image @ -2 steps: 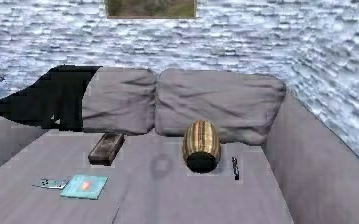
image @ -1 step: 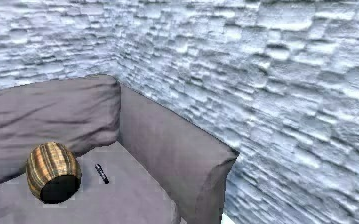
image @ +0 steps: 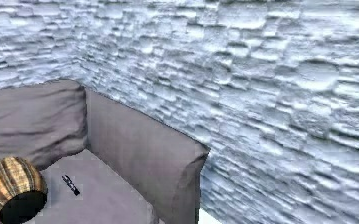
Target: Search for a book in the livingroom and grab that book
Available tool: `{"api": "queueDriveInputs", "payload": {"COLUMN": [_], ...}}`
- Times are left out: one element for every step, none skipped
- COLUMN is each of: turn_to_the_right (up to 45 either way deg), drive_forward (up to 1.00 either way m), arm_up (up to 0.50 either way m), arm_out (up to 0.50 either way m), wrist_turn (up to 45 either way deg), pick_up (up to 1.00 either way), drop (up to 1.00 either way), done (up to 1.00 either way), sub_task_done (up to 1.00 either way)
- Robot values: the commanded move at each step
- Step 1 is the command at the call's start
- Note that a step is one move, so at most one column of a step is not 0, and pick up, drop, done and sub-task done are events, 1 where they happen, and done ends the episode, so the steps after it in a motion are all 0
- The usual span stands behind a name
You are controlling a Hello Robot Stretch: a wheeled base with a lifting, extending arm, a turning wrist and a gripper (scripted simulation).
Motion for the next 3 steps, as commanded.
{"api": "queueDriveInputs", "payload": {"turn_to_the_right": [0.0,45.0,45.0], "drive_forward": [0.20,0.00,0.00], "arm_up": [0.00,0.00,0.00], "arm_out": [0.00,0.00,0.00], "wrist_turn": [0.0,0.0,0.0], "pick_up": [0.00,0.00,0.00], "drop": [0.00,0.00,0.00], "done": [0.00,0.00,0.00], "sub_task_done": [0.00,0.00,0.00]}}
